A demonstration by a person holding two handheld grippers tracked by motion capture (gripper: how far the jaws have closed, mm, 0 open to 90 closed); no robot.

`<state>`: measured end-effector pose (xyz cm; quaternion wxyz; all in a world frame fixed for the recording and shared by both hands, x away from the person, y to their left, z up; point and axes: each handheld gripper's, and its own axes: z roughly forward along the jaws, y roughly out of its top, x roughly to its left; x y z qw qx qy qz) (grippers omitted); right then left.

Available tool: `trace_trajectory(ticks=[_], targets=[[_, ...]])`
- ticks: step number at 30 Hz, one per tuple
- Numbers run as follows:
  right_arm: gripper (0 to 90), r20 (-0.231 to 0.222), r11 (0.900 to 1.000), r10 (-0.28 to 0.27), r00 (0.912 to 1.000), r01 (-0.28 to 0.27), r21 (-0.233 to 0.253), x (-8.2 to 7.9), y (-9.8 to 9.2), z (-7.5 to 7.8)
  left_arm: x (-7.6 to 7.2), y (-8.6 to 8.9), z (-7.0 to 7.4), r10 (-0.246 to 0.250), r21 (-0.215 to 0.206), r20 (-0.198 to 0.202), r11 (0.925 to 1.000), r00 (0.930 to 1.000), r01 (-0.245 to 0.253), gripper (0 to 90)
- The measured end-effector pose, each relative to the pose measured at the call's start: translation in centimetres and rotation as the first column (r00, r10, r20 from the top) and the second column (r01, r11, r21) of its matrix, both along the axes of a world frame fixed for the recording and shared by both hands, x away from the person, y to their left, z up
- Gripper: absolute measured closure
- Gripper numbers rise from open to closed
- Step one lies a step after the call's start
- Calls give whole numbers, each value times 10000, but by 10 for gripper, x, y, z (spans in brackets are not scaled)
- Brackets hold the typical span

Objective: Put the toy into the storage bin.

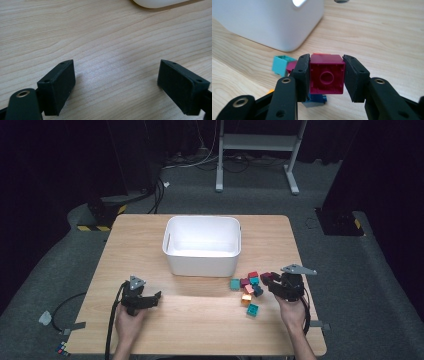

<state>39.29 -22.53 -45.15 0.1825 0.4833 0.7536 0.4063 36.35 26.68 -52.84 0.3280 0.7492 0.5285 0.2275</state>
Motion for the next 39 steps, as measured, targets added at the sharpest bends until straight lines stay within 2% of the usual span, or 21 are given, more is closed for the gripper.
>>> trace_trajectory(ticks=[6, 13, 17, 24, 32, 39], targets=[[591, 224, 9992, 387, 9990, -389, 63, 3, 11, 19, 0, 0, 0, -3, 0, -2, 10000, 10000, 3, 148], [591, 243, 9975, 619, 9978, -627, 333, 8, 14, 33, 0, 0, 0, -6, -4, -2, 10000, 10000, 6, 148], [591, 401, 9962, 753, 9964, -769, 404, 9, 17, 43, 0, 0, 0, -3, -4, -2, 10000, 10000, 3, 148], [591, 434, 9952, 880, 9952, -897, 384, 16, 24, 53, 0, 0, 0, -1, -7, 1, 10000, 10000, 1, 148], [591, 617, 9927, 1142, 9915, -1163, 311, 26, 42, 71, 0, 0, 0, -16, 21, 1, 10000, 10000, 16, 147], [591, 641, 9909, 1310, 9893, -1328, 236, 33, 53, 80, 0, -1, 0, -189, -12, 0, 9998, 9998, 189, 146]])
